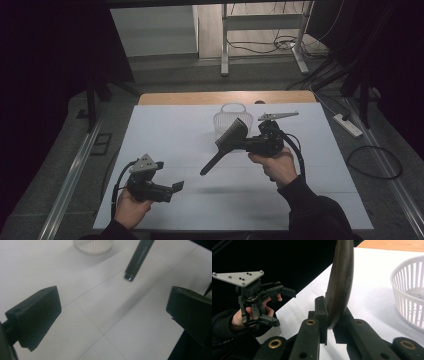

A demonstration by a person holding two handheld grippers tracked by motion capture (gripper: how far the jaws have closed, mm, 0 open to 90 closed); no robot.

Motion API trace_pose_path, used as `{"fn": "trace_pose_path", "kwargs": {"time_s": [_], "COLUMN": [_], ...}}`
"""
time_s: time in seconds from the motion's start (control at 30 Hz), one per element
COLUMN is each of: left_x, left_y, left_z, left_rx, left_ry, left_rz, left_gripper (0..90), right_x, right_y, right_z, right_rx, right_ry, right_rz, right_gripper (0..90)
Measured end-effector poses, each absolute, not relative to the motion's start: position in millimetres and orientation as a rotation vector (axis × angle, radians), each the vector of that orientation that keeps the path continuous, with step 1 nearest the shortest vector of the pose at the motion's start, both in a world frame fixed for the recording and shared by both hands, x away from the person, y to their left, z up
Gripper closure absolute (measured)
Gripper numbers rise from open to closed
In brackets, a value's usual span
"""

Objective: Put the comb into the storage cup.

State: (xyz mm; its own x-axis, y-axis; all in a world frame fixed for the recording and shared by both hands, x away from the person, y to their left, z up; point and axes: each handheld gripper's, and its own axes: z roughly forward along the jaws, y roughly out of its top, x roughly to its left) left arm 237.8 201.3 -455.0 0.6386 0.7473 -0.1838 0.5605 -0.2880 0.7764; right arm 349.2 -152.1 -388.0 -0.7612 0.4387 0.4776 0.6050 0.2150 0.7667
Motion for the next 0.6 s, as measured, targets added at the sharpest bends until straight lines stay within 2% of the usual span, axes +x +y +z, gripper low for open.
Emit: {"fn": "trace_pose_path", "kwargs": {"time_s": [0.6], "left_x": [215], "left_y": [240], "left_z": [-461], "left_rx": [1.960], "left_ry": [1.115], "left_rz": [0.293], "left_gripper": [0.0], "right_x": [357], "right_y": [-160], "right_z": [-385], "right_rx": [-1.056], "right_ry": [-2.333], "right_rz": [-1.606], "right_gripper": [83.5]}}
